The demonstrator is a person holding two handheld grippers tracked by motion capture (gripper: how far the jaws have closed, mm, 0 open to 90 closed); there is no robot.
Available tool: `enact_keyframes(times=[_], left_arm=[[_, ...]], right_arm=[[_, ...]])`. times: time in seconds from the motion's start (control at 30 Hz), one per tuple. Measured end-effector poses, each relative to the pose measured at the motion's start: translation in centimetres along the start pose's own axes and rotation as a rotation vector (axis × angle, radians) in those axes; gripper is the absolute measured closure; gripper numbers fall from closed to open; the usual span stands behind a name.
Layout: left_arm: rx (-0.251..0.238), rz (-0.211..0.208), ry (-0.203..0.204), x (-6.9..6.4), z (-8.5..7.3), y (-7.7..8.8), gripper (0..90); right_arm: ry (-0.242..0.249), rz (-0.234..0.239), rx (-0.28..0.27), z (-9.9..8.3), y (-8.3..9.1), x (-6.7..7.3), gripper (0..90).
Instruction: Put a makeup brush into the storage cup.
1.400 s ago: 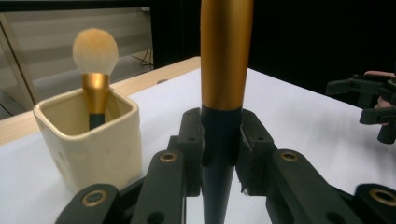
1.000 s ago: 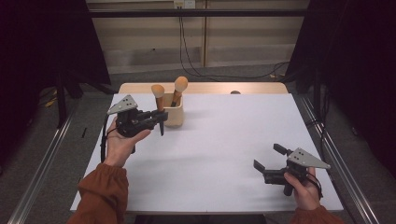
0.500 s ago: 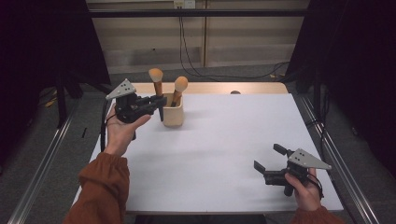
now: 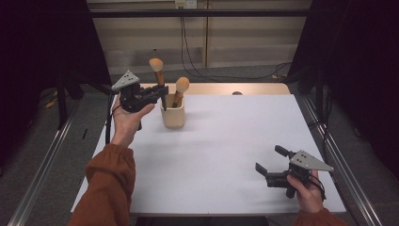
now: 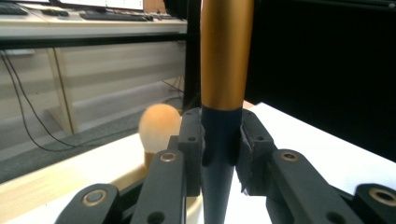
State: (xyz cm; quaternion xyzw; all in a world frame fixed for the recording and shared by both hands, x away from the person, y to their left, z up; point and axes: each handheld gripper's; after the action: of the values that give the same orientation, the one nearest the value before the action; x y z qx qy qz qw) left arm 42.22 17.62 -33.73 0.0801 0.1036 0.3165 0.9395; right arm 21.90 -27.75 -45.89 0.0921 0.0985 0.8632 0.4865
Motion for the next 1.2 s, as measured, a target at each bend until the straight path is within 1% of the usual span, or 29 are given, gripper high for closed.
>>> enact_keyframes(times=[0.17,0.23,0.3,0.4,0.5,0.53,0.57,0.63,0.7,0.73,0.77,0.87,0.93,1.0,1.1,1.2], left_arm=[[0.011,0.03,-0.022,0.8,0.2,-1.1,74.4],[0.015,0.025,-0.03,1.0,0.0,-1.5,74.4],[0.006,0.028,-0.023,1.1,-0.2,-1.9,74.4],[0.009,0.04,-0.035,1.5,-0.5,-2.5,74.3],[0.009,0.048,-0.02,2.0,-0.9,-3.0,74.4],[0.012,0.05,-0.024,2.2,-1.0,-3.0,74.4],[0.021,0.063,-0.022,2.4,-1.2,-3.2,74.4],[0.018,0.07,-0.014,2.7,-1.5,-3.3,74.4],[0.021,0.081,-0.015,2.9,-1.6,-3.4,74.3],[0.019,0.078,-0.015,3.0,-1.7,-3.4,74.4],[0.018,0.086,-0.024,3.0,-1.8,-3.5,74.4],[0.026,0.081,-0.023,3.1,-2.0,-3.6,74.4],[0.028,0.077,-0.019,3.2,-2.2,-3.7,74.4],[0.038,0.084,-0.026,3.3,-2.4,-3.7,74.3],[0.038,0.094,-0.019,3.3,-2.9,-3.8,74.4],[0.053,0.093,-0.02,3.3,-3.4,-4.1,74.3]], right_arm=[[0.009,0.002,-0.002,0.0,0.0,0.0,0.0],[0.002,0.002,0.003,-0.1,0.0,-0.1,0.0],[0.001,0.003,0.002,-0.1,0.0,0.0,0.0],[-0.001,0.004,0.001,-0.2,0.0,0.0,0.0],[-0.001,0.0,0.003,-0.1,0.1,0.0,0.0],[0.003,0.003,0.005,-0.1,0.2,-0.1,0.0],[0.004,0.003,0.007,-0.1,0.2,-0.1,0.0],[0.006,0.001,0.009,-0.2,0.1,-0.1,0.0],[0.007,0.001,0.009,-0.2,0.2,-0.1,0.0],[0.007,0.002,0.006,-0.2,0.2,-0.1,0.0],[0.006,0.002,0.006,-0.2,0.2,-0.1,0.0],[0.007,-0.009,0.01,-0.3,0.2,-0.2,0.0],[0.01,-0.007,0.01,-0.3,0.2,-0.2,0.0],[0.01,-0.005,0.011,-0.3,0.2,-0.2,0.0],[0.011,-0.003,0.015,-0.3,0.1,-0.1,0.0],[0.007,0.0,0.019,-0.3,0.1,-0.1,0.0]])
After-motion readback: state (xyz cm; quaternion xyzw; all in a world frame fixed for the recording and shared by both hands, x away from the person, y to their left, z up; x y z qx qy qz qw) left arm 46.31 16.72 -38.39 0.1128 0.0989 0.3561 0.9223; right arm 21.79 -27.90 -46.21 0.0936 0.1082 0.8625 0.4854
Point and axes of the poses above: each handheld gripper's, and its own axes: y roughly backward along the jaws, z roughly out of its top, x roughly to its left, and after that the axes turned 3 degrees about -z, right-handed
